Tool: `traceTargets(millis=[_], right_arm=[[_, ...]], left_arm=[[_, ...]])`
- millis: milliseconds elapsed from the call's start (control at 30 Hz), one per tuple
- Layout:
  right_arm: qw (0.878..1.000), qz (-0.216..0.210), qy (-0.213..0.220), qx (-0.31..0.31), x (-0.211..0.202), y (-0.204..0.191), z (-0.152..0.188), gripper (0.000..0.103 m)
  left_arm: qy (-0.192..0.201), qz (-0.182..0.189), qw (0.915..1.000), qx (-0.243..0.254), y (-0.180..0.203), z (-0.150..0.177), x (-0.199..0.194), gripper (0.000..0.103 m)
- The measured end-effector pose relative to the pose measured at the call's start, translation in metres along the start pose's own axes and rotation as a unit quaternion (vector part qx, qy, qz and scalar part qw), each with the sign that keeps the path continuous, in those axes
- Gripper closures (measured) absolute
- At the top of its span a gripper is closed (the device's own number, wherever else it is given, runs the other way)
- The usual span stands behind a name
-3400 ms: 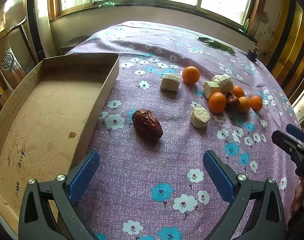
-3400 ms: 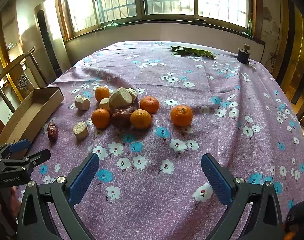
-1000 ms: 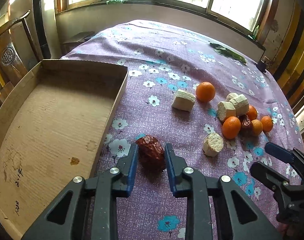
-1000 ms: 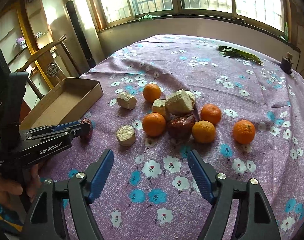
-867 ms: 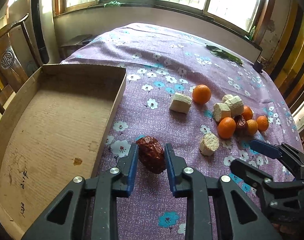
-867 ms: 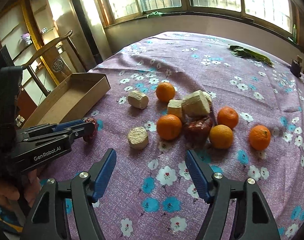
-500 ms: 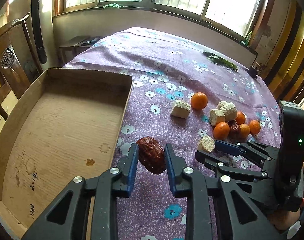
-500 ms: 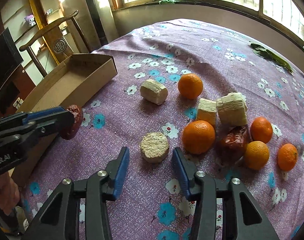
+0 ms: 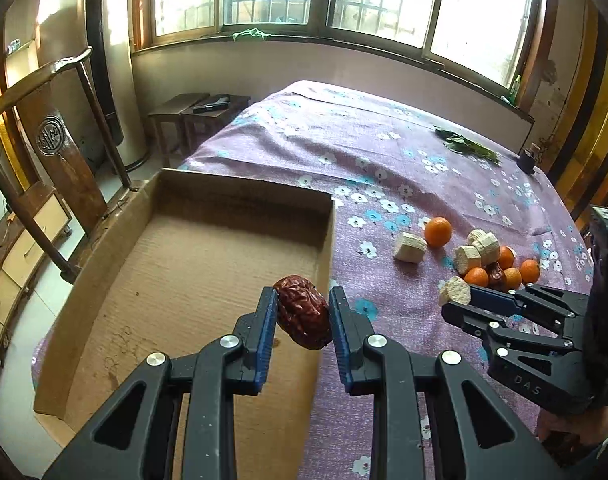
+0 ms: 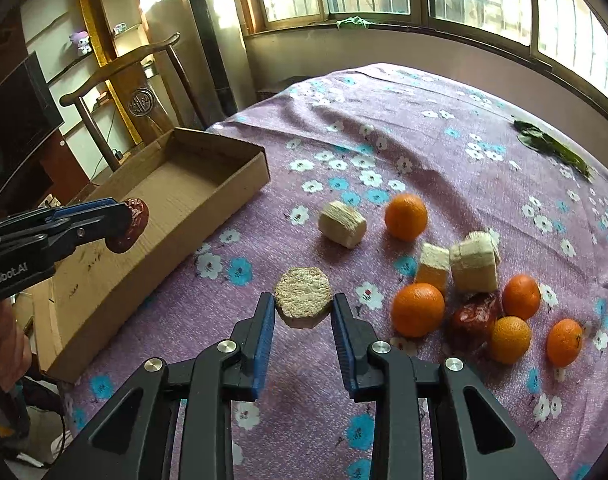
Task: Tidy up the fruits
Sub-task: 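Carry the date and cake into the cardboard box and open both tools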
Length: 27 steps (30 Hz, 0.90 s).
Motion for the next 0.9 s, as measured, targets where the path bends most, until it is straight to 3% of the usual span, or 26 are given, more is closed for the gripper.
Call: traceTargets(millis=[233, 333, 567, 900], right_arm=[[0.998, -0.038, 0.010, -0.040, 0.008, -0.046, -0.040, 0.071], [0.997, -0.050, 0.006, -0.055, 0.019, -0.063, -0.055, 0.071], [0.995, -0.069, -0.019, -0.076, 0.060, -0.086, -0.076, 0.071], [0.992, -0.061, -0.057, -0.091, 0.102, -0.091, -0.077, 0.071]], left_arm=[[-0.014, -0.027, 0.9994, -0.018, -0.040, -0.017, 0.010, 0.078], [-0.026, -0.039, 0.9987, -0.021, -0.053, -0.024, 0.022, 0.091], [-0.054, -0.042, 0.9970, -0.036, -0.071, -0.031, 0.052, 0.091], [-0.074, -0.049, 0.9948, -0.049, -0.079, -0.027, 0.068, 0.087]])
Point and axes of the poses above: each gripper's, at about its wrist camera, not at the fingertips, and x roughly the way its jaws point, y to its right, z to its underside, the point moved 6 cm from there along x, roughly the way its jaws point, and after that the axes turned 4 degrees about -y, right-handed, at the moved point
